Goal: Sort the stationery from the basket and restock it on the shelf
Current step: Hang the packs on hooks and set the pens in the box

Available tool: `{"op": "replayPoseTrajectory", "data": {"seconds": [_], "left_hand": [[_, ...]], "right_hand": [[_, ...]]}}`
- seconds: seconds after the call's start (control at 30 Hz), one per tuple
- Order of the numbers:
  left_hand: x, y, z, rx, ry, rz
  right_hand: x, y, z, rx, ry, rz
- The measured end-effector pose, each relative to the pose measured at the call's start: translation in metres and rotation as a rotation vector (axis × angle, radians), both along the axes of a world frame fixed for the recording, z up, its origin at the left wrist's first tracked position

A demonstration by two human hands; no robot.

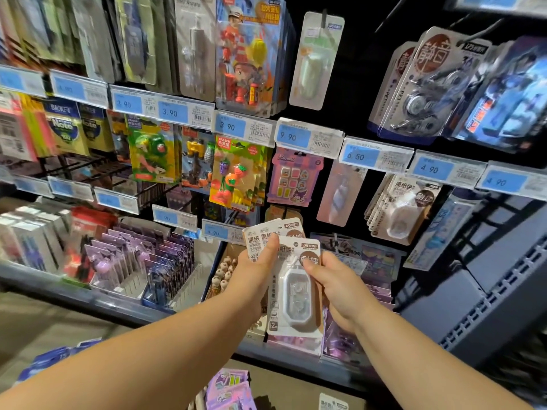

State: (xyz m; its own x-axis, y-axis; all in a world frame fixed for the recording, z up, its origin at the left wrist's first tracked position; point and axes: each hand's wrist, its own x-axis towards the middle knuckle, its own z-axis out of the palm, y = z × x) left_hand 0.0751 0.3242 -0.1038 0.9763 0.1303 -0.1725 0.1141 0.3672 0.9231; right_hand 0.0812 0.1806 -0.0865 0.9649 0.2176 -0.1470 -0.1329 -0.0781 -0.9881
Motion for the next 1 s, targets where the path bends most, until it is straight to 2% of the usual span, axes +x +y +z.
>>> {"op": "replayPoseTrajectory", "data": {"seconds": [0.23,0.57,0.67,0.83,1.0], "left_hand": [[-0.007,-0.001,0.001,-0.041,0.065,-0.14],[-0.014,-0.008,0.004,-0.102,0.105,-0.106],[-0.016,-0.012,0.004,-0.115,0.106,-0.158],[-0.021,-0.015,0.001,-0.101,0.023,-0.275],[-0.019,-0.017,-0.001,-0.076,0.016,-0.22]], "right_hand": [[0.0,-0.015,0.003,-0.004,0.044,-0.053],[-0.003,-0.019,0.005,0.011,0.027,-0.221],[-0.004,-0.017,0.006,0.061,0.031,-0.281],[-0.005,-0.015,0.006,0.026,0.012,-0.36],[-0.003,-0.021,0.005,-0.099,-0.05,-0.39]]}}
